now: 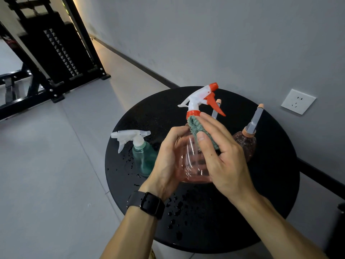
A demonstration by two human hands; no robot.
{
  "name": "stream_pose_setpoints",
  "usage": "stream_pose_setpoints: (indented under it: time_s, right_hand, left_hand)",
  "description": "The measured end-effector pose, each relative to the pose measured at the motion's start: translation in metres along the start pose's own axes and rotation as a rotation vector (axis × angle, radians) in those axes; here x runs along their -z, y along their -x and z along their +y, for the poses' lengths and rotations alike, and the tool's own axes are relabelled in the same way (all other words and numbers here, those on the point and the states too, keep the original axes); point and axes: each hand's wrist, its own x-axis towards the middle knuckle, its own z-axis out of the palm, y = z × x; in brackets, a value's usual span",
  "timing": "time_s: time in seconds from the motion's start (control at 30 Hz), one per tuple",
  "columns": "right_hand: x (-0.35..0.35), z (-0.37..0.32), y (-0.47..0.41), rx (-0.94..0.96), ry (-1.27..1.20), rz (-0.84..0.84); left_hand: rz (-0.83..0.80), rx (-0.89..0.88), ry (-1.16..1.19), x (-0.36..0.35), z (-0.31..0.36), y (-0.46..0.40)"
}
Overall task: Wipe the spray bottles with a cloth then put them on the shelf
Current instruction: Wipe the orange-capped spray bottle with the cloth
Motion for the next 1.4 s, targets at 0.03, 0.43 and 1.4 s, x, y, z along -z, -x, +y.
stream_pose_setpoints:
  time_s: [0.03, 0.43, 1.4]
  right_hand:
    - [0.0, 0.001, 0.0, -0.01, -0.005, -0.002]
    - [-0.006, -0.003, 0.012, -0.004, -0.081, -0.041]
    - [-0.02, 0.008, 0.022, 0.455, 0.314, 0.023]
  left_hand:
    - [-0.001, 0.0, 0.002, -0.001, 0.0, 0.0]
    - [0.069, -0.027, 0.283, 0.01, 0.004, -0.007]
    - [-0.065, -0.026, 0.628, -0.002, -0.012, -0.025]
